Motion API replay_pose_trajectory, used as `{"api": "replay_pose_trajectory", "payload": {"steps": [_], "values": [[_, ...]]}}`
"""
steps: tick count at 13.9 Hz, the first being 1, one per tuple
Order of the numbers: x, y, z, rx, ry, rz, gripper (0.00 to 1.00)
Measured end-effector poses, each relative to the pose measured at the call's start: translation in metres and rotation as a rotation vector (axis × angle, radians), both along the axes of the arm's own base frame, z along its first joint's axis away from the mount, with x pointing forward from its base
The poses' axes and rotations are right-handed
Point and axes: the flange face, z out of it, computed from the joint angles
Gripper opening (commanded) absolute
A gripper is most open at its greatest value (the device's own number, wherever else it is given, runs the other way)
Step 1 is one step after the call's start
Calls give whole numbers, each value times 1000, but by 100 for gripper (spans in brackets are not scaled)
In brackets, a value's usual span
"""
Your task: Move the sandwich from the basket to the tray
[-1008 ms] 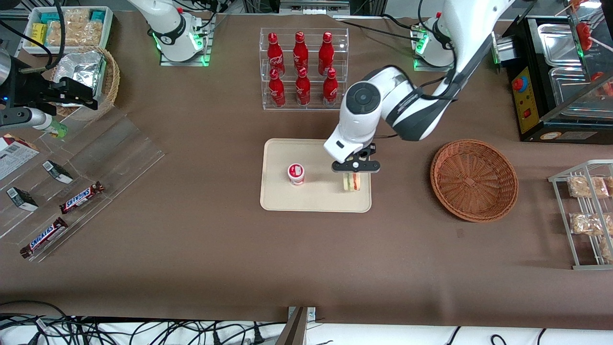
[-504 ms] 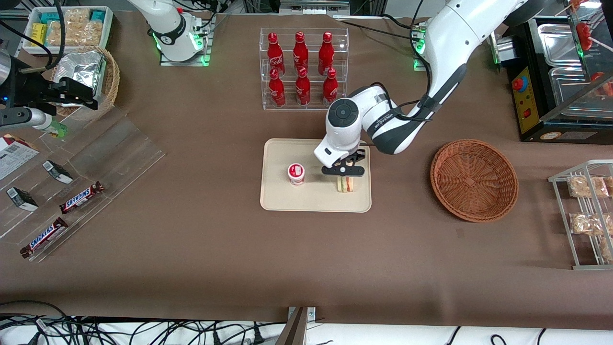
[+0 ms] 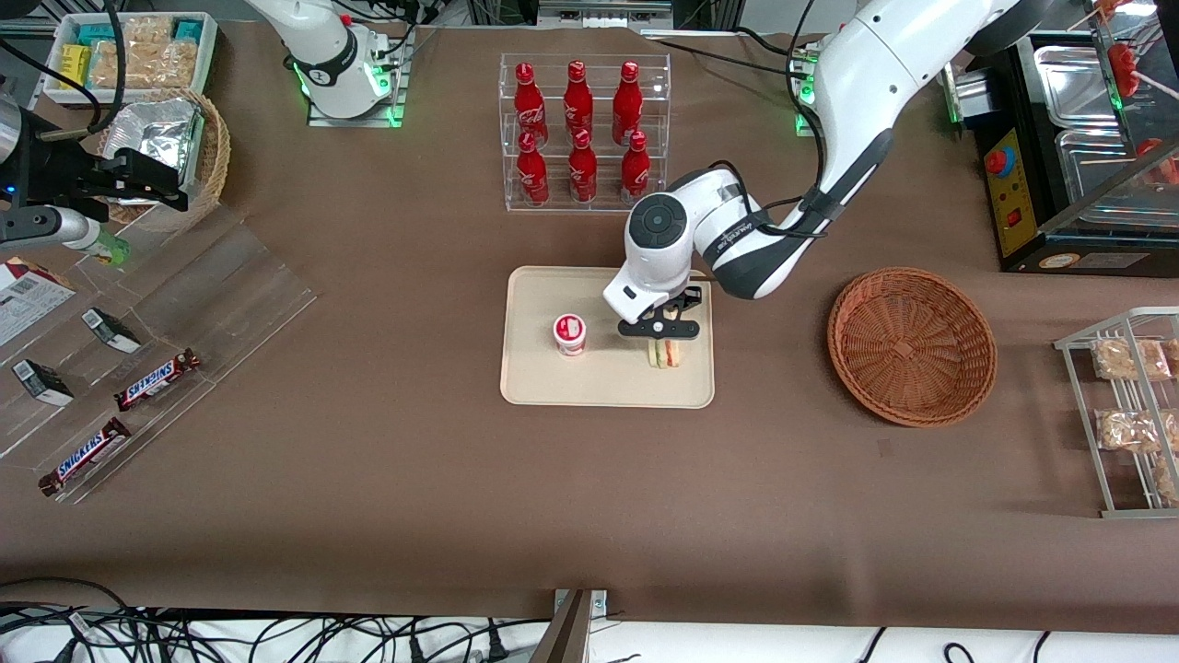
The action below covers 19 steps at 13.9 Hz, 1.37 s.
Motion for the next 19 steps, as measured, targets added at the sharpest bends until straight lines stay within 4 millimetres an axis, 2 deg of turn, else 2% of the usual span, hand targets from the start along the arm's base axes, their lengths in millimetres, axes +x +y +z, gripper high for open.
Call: {"api": "replay_pose_trajectory", "payload": {"steps": [3, 5, 6, 9, 12, 15, 19], "values": [[1, -4, 4, 5, -25, 22, 100], [13, -2, 19, 1, -50, 54, 100], [21, 3, 33, 17, -61, 73, 100], [55, 35, 97, 81, -93, 166, 100], [83, 79, 169, 81, -122, 287, 100], [93, 120, 225, 104, -123, 383, 100], [101, 173, 281, 75, -92, 448, 100]]}}
